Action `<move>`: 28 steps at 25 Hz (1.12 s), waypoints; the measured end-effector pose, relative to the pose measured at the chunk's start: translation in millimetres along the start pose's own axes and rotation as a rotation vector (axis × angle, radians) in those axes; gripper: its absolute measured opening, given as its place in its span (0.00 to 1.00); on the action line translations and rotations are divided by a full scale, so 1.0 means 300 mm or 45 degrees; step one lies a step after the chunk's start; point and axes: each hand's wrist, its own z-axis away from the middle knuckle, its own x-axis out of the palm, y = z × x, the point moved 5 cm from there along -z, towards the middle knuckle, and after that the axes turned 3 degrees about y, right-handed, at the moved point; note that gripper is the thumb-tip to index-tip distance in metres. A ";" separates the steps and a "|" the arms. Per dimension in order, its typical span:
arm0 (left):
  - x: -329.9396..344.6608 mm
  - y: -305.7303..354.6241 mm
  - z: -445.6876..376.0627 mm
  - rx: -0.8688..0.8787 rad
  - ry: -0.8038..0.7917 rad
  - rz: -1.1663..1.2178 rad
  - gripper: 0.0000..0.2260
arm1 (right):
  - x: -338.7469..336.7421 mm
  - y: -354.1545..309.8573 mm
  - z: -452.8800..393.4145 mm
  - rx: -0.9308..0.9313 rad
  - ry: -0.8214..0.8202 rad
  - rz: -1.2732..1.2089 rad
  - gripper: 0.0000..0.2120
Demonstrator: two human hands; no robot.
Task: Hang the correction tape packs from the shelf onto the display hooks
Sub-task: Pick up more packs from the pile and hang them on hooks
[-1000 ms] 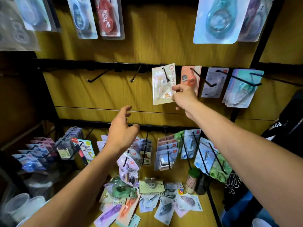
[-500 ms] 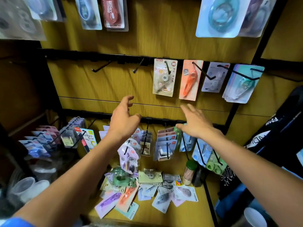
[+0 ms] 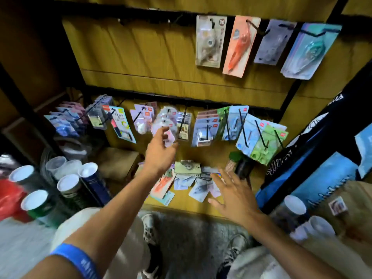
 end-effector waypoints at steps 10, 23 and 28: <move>0.223 -0.634 0.075 -0.397 -0.305 -0.632 0.37 | 0.567 0.075 -0.043 0.316 -0.734 -0.228 0.37; 0.393 -1.103 -0.243 -0.545 -0.384 -0.706 0.35 | 0.924 0.008 -0.795 0.153 -0.238 -0.261 0.40; 0.389 -1.162 -0.287 -0.530 -0.397 -0.650 0.33 | 1.038 -0.001 -0.998 0.146 -0.245 0.037 0.48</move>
